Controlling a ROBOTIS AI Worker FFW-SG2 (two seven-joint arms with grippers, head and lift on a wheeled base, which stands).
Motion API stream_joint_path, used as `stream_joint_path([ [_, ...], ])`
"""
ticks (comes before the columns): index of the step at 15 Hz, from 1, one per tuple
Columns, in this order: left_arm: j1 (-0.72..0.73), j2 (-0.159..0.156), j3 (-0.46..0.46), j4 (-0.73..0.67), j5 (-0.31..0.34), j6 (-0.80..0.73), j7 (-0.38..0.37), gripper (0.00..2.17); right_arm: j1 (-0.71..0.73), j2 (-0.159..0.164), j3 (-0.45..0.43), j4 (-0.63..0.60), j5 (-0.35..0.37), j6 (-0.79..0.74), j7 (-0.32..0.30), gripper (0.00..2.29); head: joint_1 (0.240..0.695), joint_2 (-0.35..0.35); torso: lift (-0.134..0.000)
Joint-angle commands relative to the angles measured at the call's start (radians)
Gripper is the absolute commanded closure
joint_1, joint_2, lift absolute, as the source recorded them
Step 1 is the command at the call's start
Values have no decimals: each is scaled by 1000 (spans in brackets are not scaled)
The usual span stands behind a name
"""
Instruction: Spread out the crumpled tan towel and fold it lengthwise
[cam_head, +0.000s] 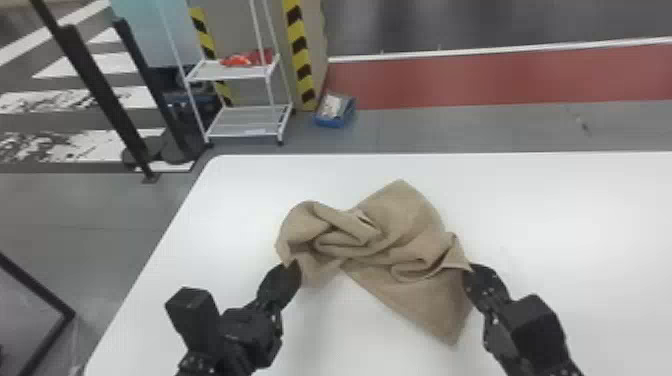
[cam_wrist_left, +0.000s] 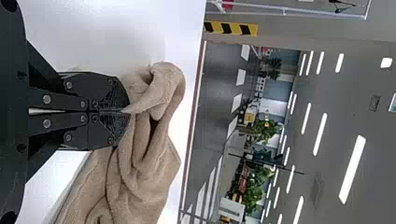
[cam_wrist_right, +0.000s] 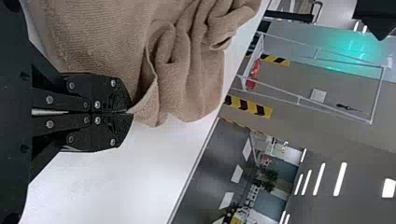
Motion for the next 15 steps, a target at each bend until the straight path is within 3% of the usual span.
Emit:
stream_joint_path([
  [1, -5, -3, 49, -117, 16, 210, -48, 1794, -58, 1, -35, -82, 75, 0, 124, 1683, 695, 174, -124],
  [3, -34, -3, 111, -194, 34, 459, -139, 1794, -131, 1, -77, -109, 208, -74, 351, 1683, 695, 173, -124],
  [6, -97, -3, 233, -255, 78, 870, -267, 1794, -184, -11, -132, -132, 435, -424, 643, 1683, 695, 201, -124],
  [7, -100, -3, 258, -275, 80, 934, -287, 1794, -184, -64, -140, -135, 489, -476, 672, 1683, 695, 218, -124],
  [9, -102, -3, 302, -309, 131, 1014, -306, 1794, -185, -127, -184, -132, 546, -494, 676, 1683, 695, 246, -124],
  [12, -166, -3, 344, -325, 163, 1186, -306, 1794, -213, -164, -284, -100, 592, -556, 673, 1683, 695, 194, -124],
  [15, -246, -3, 339, -313, 144, 1204, -290, 1794, -276, -172, -365, -37, 642, -568, 636, 1683, 695, 122, -124],
])
